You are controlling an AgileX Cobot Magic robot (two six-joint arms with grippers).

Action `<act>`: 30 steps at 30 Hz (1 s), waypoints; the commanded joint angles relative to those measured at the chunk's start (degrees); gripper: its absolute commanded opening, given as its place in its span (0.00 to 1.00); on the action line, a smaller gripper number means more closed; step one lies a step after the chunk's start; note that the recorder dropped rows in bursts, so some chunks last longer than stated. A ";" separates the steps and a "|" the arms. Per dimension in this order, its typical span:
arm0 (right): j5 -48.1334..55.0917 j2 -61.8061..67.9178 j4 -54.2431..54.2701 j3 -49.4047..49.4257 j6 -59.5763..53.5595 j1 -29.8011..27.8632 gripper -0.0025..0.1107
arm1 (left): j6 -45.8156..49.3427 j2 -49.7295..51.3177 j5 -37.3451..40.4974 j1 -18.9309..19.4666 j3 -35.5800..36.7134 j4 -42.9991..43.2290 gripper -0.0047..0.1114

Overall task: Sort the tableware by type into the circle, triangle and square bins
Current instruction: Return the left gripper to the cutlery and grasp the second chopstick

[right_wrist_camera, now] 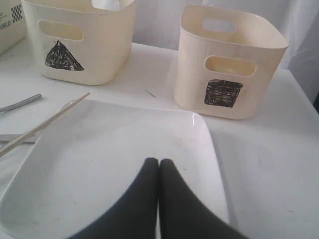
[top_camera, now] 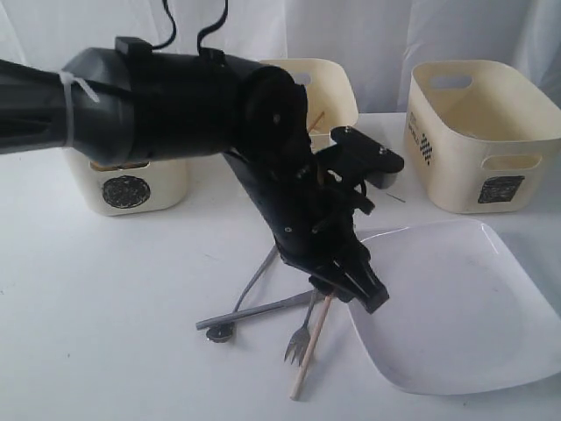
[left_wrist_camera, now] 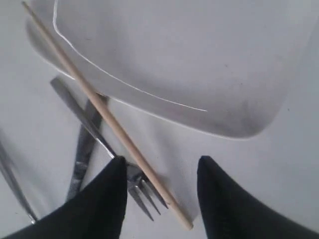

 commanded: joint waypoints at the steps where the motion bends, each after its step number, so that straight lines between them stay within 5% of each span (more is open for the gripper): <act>1: -0.55 -0.27 0.04 0.32 0.00 -0.14 0.02 | -1.88 -0.27 -2.15 -0.58 3.64 -0.52 0.47; 30: -0.55 -0.27 0.05 0.32 1.27 -0.14 0.02 | -3.82 6.31 -15.77 -0.46 7.47 -0.41 0.47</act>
